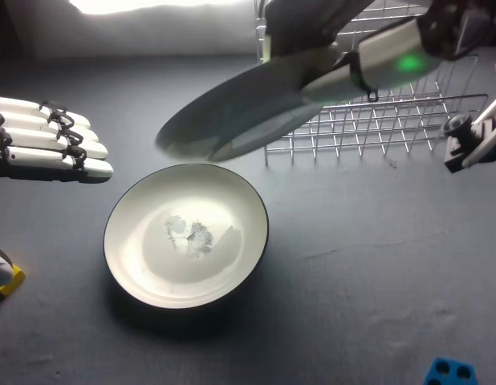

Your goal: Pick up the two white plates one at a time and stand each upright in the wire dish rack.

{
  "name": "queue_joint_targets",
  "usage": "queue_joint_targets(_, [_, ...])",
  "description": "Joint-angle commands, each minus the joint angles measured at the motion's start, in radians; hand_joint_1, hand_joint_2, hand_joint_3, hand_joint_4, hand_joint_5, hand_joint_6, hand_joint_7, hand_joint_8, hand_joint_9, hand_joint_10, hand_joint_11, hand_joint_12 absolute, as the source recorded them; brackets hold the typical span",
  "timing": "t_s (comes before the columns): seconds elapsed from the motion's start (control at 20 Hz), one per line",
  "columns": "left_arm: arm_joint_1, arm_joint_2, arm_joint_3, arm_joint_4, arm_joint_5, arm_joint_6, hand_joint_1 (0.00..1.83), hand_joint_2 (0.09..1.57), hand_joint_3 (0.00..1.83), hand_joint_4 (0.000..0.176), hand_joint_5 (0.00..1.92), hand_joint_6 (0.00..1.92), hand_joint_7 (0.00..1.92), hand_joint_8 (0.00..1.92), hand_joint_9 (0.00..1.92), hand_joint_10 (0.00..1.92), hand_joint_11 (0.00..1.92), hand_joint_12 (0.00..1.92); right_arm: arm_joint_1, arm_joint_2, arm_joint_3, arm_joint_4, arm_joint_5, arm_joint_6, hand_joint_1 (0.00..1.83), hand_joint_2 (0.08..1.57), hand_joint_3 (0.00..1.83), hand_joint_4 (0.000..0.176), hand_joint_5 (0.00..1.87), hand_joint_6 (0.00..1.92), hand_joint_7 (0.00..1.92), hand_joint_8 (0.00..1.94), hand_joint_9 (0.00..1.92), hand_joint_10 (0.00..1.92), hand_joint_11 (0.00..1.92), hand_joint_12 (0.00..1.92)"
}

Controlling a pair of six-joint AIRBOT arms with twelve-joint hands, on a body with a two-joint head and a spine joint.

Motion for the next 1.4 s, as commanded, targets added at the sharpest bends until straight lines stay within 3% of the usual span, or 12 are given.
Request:
queue_joint_targets(0.0, [-0.011,0.005,0.001,-0.059,-0.027,-0.002,0.00,1.07,0.00,0.000,0.01,0.00,0.00,0.00,0.00,0.00,0.00,0.00,0.024,0.006,0.000,0.041,0.142,0.020,1.39,1.07,0.00,0.000,1.01,0.96,1.07,0.77,0.99,1.00,0.91,0.89])
queue_joint_targets(0.5, [-0.008,0.002,-0.034,-0.059,-0.014,-0.001,0.00,1.07,0.00,0.000,0.01,0.00,0.00,0.00,0.00,0.00,0.00,0.00,0.064,0.011,0.054,0.170,0.145,0.017,1.39,1.06,0.00,0.000,1.03,0.92,1.11,0.74,1.00,0.96,0.93,0.88])
queue_joint_targets(0.9, [0.017,-0.013,-0.070,-0.058,0.059,0.033,0.00,1.07,0.00,0.000,0.00,0.00,0.00,0.00,0.00,0.00,0.00,0.00,0.072,0.011,0.116,0.310,0.140,-0.018,1.39,1.06,0.00,0.000,1.05,0.89,1.14,0.70,1.00,0.95,0.92,0.86])
queue_joint_targets(1.35, [0.016,-0.041,-0.099,-0.059,0.095,0.062,0.00,1.08,0.01,0.000,0.01,0.00,0.00,0.00,0.00,0.00,0.00,0.00,0.066,0.012,0.165,0.346,0.122,-0.028,1.39,1.06,0.00,0.000,1.03,0.93,1.15,0.69,0.98,0.98,0.91,0.85])
